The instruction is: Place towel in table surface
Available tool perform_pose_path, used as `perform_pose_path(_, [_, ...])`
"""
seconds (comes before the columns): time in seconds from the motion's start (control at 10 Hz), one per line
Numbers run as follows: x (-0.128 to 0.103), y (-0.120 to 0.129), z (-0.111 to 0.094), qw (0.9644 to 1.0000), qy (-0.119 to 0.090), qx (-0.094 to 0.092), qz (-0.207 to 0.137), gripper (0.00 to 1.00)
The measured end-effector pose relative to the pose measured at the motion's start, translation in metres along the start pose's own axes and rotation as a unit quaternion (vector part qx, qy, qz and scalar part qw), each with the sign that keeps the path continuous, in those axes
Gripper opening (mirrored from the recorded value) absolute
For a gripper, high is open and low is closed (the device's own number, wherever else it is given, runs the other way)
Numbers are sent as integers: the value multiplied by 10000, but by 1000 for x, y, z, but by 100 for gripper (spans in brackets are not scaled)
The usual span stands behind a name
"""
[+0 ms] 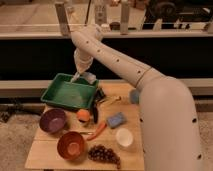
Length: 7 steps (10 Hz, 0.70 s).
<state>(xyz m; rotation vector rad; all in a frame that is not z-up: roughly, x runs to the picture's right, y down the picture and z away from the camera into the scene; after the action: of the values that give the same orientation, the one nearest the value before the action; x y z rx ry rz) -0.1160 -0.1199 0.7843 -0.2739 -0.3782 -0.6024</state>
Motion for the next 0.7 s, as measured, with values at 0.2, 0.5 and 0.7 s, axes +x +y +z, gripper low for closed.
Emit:
perform_pose_path(0.2, [17, 23, -13, 9992, 159, -61, 363, 26])
perform_pose_path(0.5, [46, 69, -39, 9895, 652, -210, 1276, 26])
perform_pose_path(0.7, [67, 101, -56, 9747, 1026, -305, 1962, 20])
